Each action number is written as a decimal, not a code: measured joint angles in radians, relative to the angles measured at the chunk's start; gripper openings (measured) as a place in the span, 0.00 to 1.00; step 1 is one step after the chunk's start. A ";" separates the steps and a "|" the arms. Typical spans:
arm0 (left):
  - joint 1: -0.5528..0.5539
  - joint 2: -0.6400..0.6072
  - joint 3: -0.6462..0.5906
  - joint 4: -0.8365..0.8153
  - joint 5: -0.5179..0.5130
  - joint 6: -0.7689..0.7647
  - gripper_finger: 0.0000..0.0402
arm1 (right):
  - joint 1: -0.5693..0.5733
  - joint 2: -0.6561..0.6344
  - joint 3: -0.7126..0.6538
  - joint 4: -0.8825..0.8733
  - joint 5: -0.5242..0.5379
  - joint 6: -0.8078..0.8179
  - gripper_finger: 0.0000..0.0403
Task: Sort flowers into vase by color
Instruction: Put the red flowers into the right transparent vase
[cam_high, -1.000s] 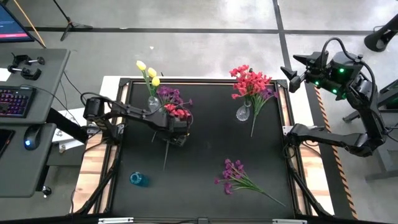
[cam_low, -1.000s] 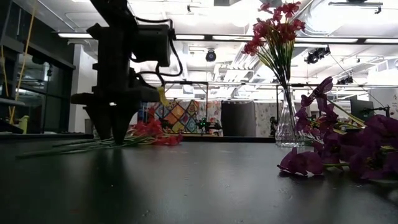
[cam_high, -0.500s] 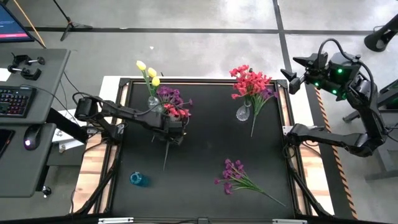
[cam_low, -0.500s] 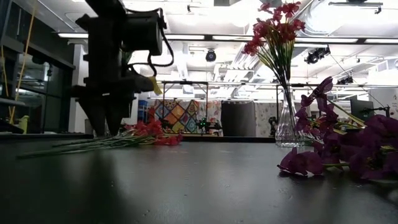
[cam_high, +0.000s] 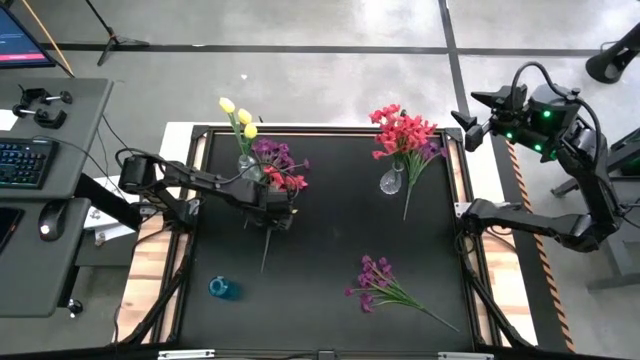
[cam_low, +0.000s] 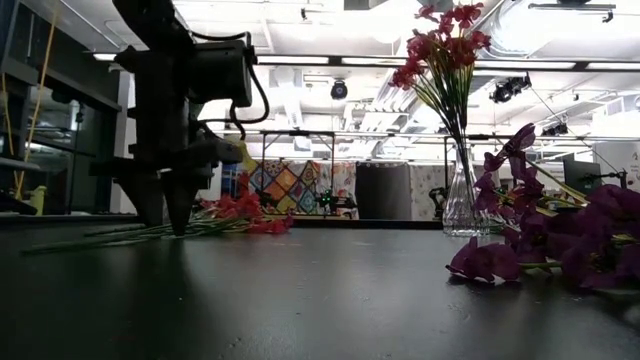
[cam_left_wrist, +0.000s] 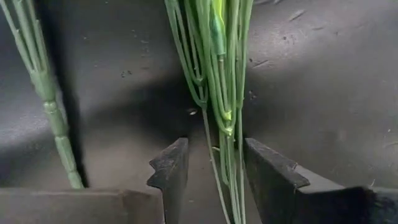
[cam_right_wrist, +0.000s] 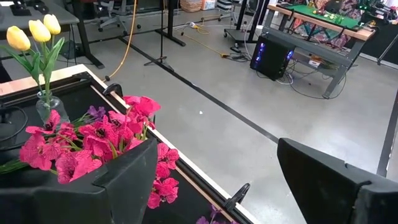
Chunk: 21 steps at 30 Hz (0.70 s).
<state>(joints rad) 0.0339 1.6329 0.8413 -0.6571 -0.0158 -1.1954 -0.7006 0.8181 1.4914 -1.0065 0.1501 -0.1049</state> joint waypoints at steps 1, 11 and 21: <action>-0.001 0.000 0.000 0.000 0.000 0.001 0.36 | 0.000 0.000 0.000 0.000 0.000 0.000 0.80; -0.014 0.002 -0.002 -0.004 -0.025 0.065 0.29 | 0.000 0.000 0.000 0.001 0.000 0.000 0.80; -0.066 -0.014 -0.002 0.005 -0.033 0.090 0.01 | 0.000 0.000 0.000 0.001 0.001 0.000 0.80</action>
<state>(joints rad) -0.0317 1.6184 0.8392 -0.6526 -0.0487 -1.1055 -0.7006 0.8181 1.4914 -1.0058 0.1509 -0.1047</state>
